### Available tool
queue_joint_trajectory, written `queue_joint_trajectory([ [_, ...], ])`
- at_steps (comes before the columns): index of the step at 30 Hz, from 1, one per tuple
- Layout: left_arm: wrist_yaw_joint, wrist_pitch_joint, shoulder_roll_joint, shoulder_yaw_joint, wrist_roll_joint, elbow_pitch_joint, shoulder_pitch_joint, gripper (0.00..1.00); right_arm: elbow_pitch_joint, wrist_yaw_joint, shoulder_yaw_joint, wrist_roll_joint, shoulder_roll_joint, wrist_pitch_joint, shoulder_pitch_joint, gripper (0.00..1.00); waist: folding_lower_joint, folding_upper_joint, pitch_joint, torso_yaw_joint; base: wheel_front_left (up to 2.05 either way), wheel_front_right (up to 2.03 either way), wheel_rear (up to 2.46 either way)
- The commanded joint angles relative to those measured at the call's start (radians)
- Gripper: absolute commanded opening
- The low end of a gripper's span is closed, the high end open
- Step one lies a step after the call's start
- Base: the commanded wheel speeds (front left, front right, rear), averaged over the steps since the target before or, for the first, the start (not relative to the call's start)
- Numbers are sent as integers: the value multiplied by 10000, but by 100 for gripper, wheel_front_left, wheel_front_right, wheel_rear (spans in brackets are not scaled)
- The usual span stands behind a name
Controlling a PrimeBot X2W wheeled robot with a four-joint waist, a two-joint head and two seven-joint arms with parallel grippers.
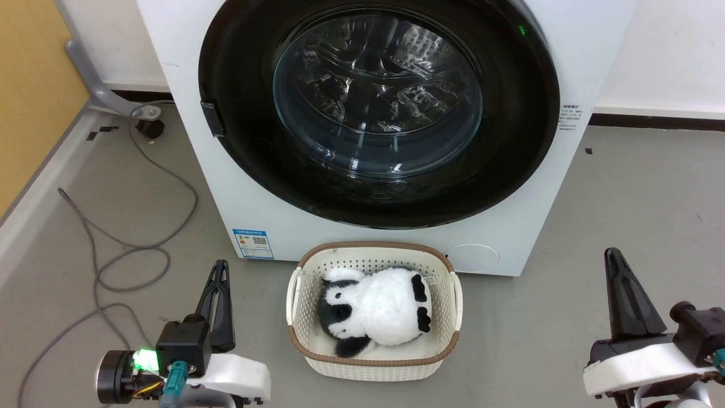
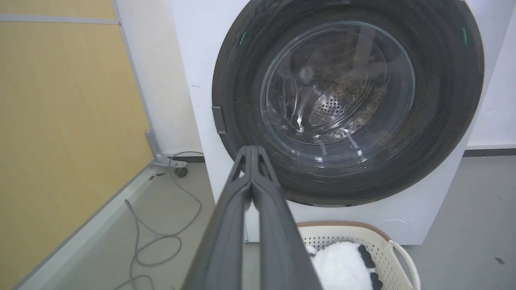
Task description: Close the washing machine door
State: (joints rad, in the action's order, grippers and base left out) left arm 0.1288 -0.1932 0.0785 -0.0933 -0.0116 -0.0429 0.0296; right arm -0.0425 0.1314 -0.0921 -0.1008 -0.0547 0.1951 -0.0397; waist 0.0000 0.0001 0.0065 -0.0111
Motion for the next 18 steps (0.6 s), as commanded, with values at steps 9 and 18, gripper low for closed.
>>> queue_joint_trajectory([
  [9, -178, 205, -40, 112, 34, 73, -96, 0, 106, -1, 109, 121, 15, -215, 127, 0, 0, -1, -6, 11, 0, 0, 0],
  [18, -297, 390, -66, 200, 43, 111, -117, 0, 140, -2, 196, 215, 18, -401, 156, 0, 0, -1, -13, 22, 0, 0, 0],
])
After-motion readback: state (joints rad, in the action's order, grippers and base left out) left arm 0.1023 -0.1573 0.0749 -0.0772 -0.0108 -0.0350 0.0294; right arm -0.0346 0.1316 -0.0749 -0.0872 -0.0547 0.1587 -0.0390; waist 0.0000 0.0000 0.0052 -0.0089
